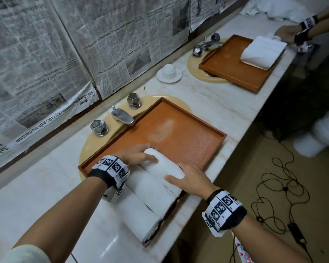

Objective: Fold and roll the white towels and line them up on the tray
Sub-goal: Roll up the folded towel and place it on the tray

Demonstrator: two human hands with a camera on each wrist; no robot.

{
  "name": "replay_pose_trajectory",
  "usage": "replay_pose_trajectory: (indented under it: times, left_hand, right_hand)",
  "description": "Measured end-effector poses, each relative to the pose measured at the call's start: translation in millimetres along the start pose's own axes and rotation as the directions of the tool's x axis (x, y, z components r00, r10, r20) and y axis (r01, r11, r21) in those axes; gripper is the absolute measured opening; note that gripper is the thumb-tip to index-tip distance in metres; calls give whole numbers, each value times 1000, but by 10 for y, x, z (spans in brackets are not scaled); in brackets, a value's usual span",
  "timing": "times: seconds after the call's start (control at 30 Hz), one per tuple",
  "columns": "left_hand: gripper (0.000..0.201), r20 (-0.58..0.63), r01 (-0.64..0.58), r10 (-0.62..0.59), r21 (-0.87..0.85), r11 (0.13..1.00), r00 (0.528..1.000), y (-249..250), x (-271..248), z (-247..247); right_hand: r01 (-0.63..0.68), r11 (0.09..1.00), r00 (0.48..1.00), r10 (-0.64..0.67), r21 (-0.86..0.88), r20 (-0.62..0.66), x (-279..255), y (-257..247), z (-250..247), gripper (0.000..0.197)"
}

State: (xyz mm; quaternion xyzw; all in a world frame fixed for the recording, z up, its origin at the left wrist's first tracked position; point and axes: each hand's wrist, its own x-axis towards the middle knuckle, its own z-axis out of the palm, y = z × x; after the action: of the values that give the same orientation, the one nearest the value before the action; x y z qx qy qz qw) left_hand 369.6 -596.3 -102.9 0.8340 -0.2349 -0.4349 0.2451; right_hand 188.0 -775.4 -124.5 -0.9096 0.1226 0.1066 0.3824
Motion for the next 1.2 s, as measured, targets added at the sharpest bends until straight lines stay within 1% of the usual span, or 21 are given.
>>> replay_pose_trajectory:
  times: [0.1,0.17,0.3,0.37,0.47,0.53,0.63,0.73,0.9,1.03,1.07,1.2]
  left_hand:
    - [41,-11,18,-18,11,1000,1000,-8,-20,22]
    - [41,-30,14,-14,14,1000,999,6,-47,39]
    - [47,-63,10,-11,-4,1000,998,0,-98,77]
    - [54,-73,12,-12,11,1000,997,-13,-126,80]
    - [63,-112,24,-20,30,999,994,-41,-191,85]
    - [64,-143,32,-26,39,999,989,-51,-244,104]
    - [60,-211,58,-31,125,991,977,-53,-310,144]
    - [59,-270,97,-41,197,976,962,-17,-333,170]
    - [53,-360,154,-84,169,974,929,47,-352,226]
    - [46,-395,171,-99,152,974,913,73,-381,314]
    - [46,-397,176,-104,147,973,912,74,-392,330]
    - [54,-405,165,-106,114,980,908,51,-467,393]
  right_hand:
    - [-14,1000,1000,14,11,-7,-20,36,13,51]
    - [-15,1000,1000,15,9,-11,-26,39,31,52]
    - [-25,1000,1000,25,2,2,-19,15,23,55]
    - [-29,1000,1000,29,-4,12,-17,7,2,55]
    - [-30,1000,999,30,-9,27,-32,-19,-35,53]
    - [-30,1000,999,31,-5,39,-33,-30,-52,52]
    - [-36,999,997,34,18,64,-2,-29,-81,56]
    - [-49,995,994,40,82,106,55,-20,-107,47]
    - [-39,997,994,33,62,101,86,-40,-127,42]
    - [-28,998,995,22,63,102,80,-46,-139,34]
    - [-28,998,994,22,63,105,80,-46,-140,36]
    - [-36,999,991,32,26,130,54,-48,-159,55]
